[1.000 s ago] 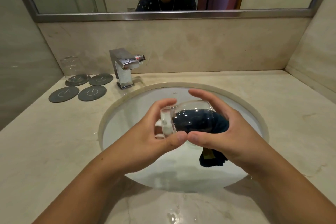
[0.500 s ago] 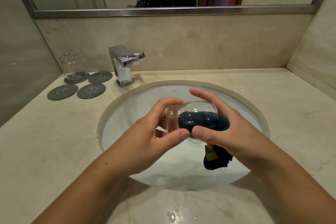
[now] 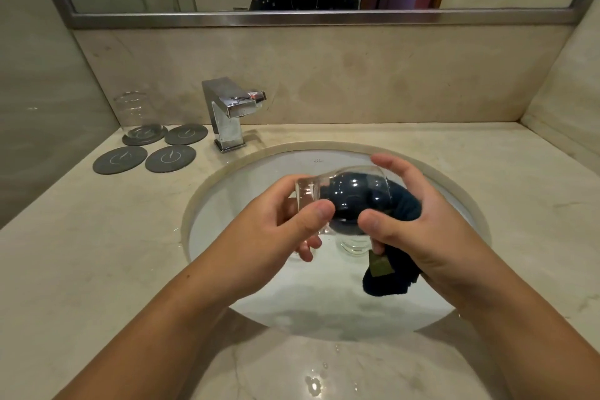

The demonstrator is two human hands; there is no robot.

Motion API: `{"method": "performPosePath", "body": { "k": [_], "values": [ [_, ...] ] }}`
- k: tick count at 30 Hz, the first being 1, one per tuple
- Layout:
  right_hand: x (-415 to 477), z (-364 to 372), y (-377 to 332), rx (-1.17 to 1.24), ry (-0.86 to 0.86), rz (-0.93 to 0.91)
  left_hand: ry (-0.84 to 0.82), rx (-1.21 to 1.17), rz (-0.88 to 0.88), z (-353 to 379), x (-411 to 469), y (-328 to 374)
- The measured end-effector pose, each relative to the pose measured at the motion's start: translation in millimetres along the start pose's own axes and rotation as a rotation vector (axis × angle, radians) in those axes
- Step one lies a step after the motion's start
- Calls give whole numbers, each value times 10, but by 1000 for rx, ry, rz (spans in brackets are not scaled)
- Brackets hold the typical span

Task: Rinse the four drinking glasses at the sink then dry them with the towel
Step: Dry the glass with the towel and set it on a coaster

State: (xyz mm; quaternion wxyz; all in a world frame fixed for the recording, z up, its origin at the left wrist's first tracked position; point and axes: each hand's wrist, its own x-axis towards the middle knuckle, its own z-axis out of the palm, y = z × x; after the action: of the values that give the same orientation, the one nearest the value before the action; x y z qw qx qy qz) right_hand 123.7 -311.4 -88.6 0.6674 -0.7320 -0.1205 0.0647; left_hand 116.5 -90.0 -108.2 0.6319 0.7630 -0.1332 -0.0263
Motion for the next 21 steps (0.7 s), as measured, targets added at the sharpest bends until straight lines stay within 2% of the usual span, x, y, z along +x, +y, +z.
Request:
{"method": "performPosePath", "body": {
  "k": [2, 6, 11, 17, 21],
  "values": [
    [4, -14, 5, 48, -29, 21, 22, 16, 19, -3, 8, -4],
    [-34, -29, -59, -9, -216, 82, -10, 68, 25, 8, 6, -21],
    [-35, -43, -64, 2, -368, 133, -44, 95, 26, 14, 5, -37],
    [-16, -98, 4, 103, -351, 206, -101, 199, 49, -4, -35, -35],
    [-12, -118, 4, 206, -331, 227, -77, 400, 181, 25, -86, 41]
  ]
}}
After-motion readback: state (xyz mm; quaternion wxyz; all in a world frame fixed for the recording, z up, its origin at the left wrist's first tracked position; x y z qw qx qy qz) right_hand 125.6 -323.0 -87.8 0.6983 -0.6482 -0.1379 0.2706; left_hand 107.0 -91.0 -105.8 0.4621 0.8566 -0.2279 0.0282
